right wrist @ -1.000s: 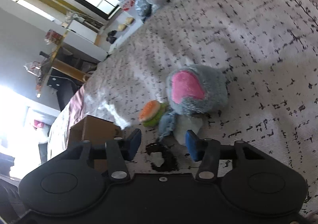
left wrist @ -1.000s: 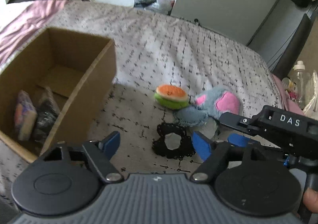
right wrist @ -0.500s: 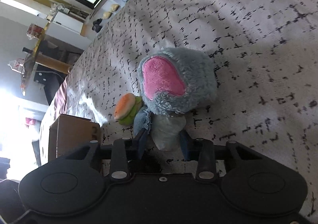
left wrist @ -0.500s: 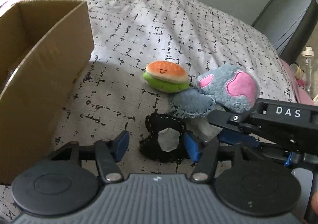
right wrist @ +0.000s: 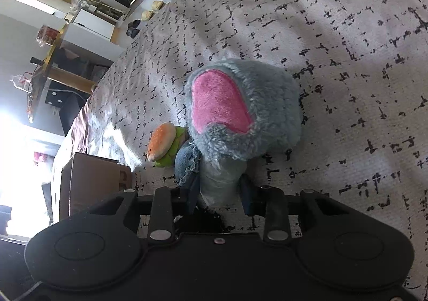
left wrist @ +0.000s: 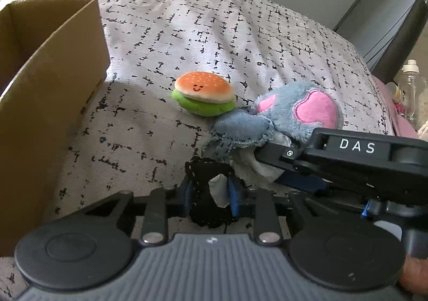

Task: Organize soft objects
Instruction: 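Close the left tool on the scrunchie while the right tool grips the white bag, then carry both items over the box and open both tools to release them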

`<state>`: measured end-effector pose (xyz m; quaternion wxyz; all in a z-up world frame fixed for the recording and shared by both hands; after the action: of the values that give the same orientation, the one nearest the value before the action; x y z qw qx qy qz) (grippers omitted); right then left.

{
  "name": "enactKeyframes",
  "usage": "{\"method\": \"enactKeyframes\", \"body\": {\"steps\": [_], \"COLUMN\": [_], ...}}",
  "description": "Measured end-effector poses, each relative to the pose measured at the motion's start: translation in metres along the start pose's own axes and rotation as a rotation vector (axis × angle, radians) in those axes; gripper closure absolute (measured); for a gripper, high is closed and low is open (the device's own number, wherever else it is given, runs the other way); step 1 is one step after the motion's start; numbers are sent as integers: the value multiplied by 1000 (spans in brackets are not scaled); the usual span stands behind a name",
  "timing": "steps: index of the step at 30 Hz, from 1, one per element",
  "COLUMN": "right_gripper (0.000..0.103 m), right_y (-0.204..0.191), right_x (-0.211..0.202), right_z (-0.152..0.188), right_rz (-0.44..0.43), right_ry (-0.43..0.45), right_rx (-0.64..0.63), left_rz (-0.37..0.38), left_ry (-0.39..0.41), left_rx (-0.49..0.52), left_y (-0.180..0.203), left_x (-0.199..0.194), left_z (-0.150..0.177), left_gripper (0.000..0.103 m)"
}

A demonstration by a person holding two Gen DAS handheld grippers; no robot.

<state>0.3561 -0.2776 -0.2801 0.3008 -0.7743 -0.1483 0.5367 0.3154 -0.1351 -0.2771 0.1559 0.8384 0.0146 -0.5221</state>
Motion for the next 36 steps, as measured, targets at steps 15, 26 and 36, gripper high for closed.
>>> {"method": "enactKeyframes", "body": {"steps": [15, 26, 36], "right_gripper": [72, 72, 72], "right_y": [-24, -53, -87], "right_x": [-50, -82, -95], "right_z": [9, 24, 32], "right_rz": [-57, -136, -132], "right_ry": [96, 126, 134], "right_rx": [-95, -148, -217], "left_rz": [-37, -68, -52], "left_ry": [118, 201, 254], "left_rx": [1, -22, -81], "left_y": [-12, -19, -30], "left_x": [-76, -128, -161], "left_z": [-3, -3, -14], "left_gripper": [78, 78, 78]}}
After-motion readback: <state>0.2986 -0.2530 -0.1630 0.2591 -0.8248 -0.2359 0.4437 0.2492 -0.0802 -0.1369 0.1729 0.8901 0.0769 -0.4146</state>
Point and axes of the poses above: each gripper's, at about its wrist camera, not at the fingertips, and x roughly the way its jaws point, y to its right, z to its underside, the point moved 4 cm from there along x, roughly the way its jaws point, and after that the axes turned 2 degrees about -x, right-handed, at the moved point
